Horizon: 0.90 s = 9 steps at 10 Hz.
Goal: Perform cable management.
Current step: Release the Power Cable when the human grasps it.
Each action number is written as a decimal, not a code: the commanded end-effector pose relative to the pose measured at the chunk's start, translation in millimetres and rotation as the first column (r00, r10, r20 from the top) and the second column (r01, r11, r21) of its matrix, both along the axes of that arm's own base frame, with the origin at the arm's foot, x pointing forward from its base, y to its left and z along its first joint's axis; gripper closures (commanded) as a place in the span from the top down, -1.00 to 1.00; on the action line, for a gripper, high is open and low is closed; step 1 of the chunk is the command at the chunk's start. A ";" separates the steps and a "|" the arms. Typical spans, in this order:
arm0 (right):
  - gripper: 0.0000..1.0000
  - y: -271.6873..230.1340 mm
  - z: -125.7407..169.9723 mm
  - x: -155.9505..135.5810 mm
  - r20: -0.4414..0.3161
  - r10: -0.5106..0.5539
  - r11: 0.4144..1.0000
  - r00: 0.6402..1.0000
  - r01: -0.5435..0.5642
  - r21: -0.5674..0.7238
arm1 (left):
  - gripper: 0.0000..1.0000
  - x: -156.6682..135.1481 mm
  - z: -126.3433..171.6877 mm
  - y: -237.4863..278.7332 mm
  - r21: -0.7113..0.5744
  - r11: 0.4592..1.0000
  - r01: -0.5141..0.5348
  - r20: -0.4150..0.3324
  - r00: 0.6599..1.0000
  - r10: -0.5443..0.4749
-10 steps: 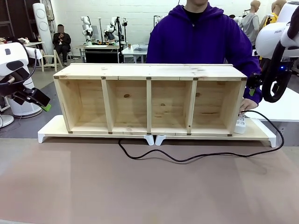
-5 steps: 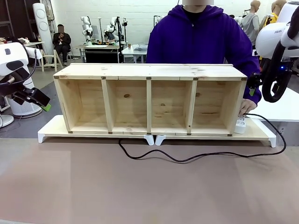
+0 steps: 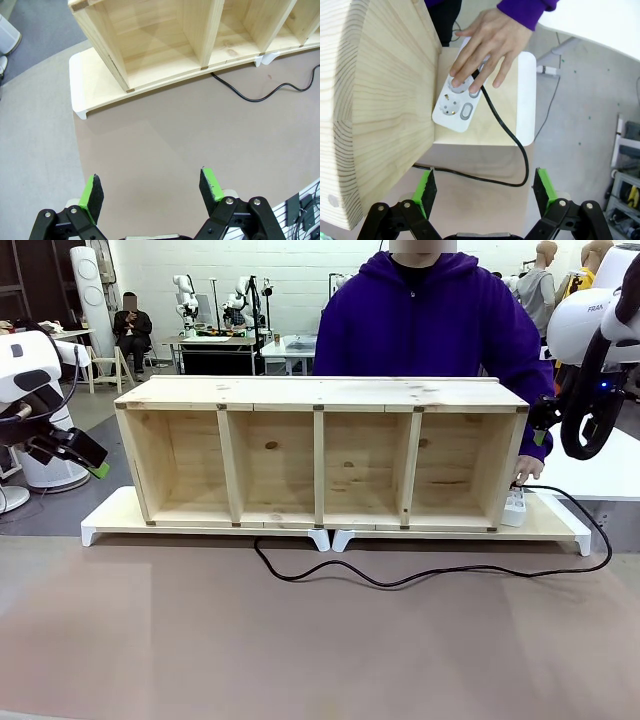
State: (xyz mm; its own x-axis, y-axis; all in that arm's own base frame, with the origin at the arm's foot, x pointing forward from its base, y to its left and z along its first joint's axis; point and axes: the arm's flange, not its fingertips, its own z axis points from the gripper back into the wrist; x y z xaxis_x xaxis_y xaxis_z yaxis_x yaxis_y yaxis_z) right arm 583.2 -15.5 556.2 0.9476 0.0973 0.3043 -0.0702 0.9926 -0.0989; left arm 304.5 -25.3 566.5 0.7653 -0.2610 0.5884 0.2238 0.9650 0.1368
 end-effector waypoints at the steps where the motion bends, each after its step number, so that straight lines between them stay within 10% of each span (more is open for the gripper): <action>1: 1.00 6.2 -0.2 -0.1 -0.002 0.009 1.000 1.000 -0.009 0.003 | 1.00 0.3 -0.5 0.3 -0.007 1.000 -0.008 -0.001 1.000 0.008; 9: 1.00 6.2 -0.2 -0.1 -0.002 0.009 1.000 1.000 -0.009 0.003 | 1.00 0.3 -0.5 0.3 -0.007 1.000 -0.008 -0.001 1.000 0.008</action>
State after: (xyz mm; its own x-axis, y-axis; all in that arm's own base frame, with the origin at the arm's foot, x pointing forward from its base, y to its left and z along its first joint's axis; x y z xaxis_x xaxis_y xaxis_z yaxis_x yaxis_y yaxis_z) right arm 582.9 -15.0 556.2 0.9482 0.0981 0.3023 -0.0712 0.9926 -0.0986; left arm 304.5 -25.3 566.5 0.7653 -0.2610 0.5884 0.2238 0.9650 0.1368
